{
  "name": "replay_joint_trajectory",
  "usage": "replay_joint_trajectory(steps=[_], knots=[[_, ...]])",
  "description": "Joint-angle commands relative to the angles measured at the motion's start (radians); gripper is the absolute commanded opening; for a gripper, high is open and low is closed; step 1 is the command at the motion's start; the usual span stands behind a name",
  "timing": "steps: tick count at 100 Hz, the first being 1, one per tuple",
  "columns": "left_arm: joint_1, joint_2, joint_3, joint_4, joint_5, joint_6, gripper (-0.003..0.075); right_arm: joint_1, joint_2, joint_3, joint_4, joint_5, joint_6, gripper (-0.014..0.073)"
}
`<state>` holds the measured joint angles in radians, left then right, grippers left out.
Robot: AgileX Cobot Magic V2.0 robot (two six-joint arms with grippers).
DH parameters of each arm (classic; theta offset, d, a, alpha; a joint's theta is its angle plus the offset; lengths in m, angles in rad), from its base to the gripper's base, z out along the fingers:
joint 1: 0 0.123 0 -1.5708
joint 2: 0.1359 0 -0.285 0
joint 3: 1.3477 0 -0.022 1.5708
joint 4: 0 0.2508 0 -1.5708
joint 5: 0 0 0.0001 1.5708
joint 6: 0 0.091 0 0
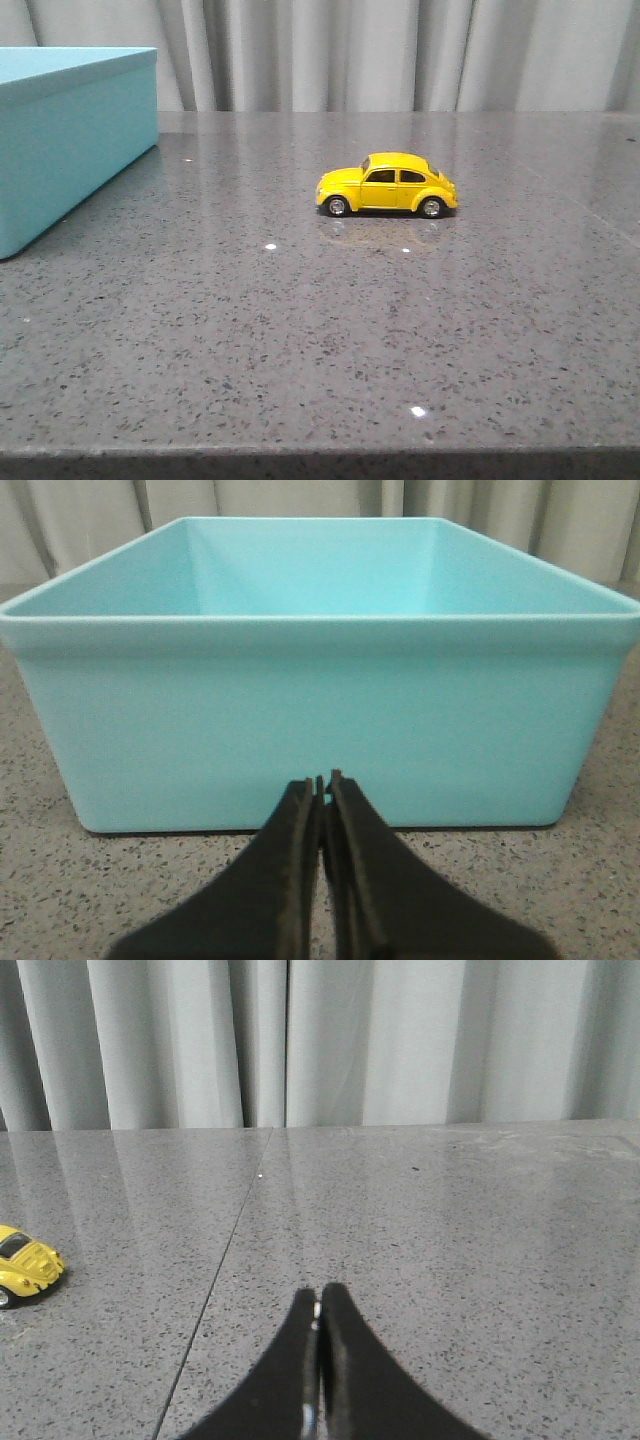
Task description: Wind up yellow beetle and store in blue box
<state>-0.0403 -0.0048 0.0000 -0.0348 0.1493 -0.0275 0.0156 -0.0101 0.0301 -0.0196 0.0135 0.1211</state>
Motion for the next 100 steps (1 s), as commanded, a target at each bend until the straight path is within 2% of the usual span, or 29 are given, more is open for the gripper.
replay_joint_trajectory(steps=[1,26,51,70,100], knots=[[0.002,-0.033,0.022,-0.009,-0.106,-0.003,-0.0019,0.001,-0.023,-0.018,-0.01,-0.072,-0.003,-0.0068],[0.002,-0.033,0.022,-0.009,-0.149,-0.003,-0.0019,0.001,-0.023,-0.018,-0.01,-0.077,-0.003,-0.0068],[0.002,-0.031,-0.02,-0.009,-0.126,-0.003,-0.0019,0.002,-0.021,-0.064,-0.01,-0.054,-0.003,-0.0068],[0.002,0.012,-0.112,-0.009,-0.107,-0.004,-0.0019,0.002,0.019,-0.174,-0.009,0.127,-0.003,-0.0062],[0.0,0.147,-0.286,-0.048,-0.082,-0.006,-0.0019,0.002,0.157,-0.335,0.025,0.279,-0.003,-0.0059]])
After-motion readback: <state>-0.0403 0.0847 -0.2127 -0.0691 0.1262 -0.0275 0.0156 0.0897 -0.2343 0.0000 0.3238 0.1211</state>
